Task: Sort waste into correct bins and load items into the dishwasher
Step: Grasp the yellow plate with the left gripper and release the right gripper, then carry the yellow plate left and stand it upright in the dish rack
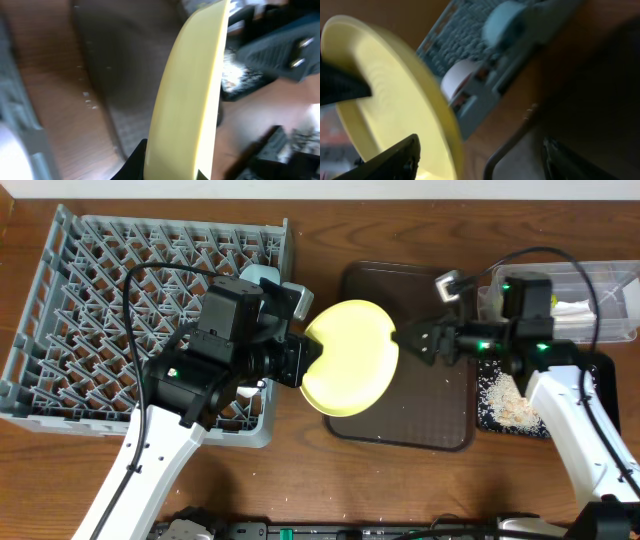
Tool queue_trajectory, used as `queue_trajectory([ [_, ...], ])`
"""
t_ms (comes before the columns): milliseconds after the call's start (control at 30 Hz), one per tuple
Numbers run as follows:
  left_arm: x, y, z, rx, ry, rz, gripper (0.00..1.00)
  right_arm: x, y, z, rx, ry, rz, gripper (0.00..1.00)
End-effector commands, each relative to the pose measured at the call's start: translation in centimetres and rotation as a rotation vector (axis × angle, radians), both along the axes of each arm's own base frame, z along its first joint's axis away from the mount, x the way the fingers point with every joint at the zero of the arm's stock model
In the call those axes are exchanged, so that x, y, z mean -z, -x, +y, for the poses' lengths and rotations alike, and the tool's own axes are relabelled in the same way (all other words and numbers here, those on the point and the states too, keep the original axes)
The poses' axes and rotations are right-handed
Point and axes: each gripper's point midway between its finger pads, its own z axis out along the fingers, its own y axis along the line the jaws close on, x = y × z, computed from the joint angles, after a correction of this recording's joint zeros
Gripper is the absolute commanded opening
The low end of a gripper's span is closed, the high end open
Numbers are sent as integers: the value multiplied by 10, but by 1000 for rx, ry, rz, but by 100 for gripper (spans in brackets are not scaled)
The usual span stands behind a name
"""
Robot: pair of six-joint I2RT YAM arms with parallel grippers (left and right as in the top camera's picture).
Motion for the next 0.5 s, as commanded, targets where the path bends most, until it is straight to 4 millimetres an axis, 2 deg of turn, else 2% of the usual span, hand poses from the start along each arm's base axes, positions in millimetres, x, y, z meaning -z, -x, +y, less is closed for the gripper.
queue_trajectory([
  [0, -4, -14, 31, -110, -155, -108, 8, -12, -15, -42, 173, -10, 36, 77],
  [67, -4, -21, 55, -207, -255, -150, 7, -18, -20, -68, 274, -36, 72, 78],
  [167, -13, -29, 94, -358, -406, -229, 7, -23, -24, -117, 499, -66, 173, 79],
  [300, -32, -34, 143, -556, -593, -331, 7, -19, -12, -177, 784, -72, 297, 80],
  [400, -43, -35, 170, -669, -710, -378, 7, -9, 2, -210, 941, -30, 361, 81],
  [467, -44, -39, 174, -675, -751, -388, 8, 0, 9, -224, 1011, 2, 399, 92],
])
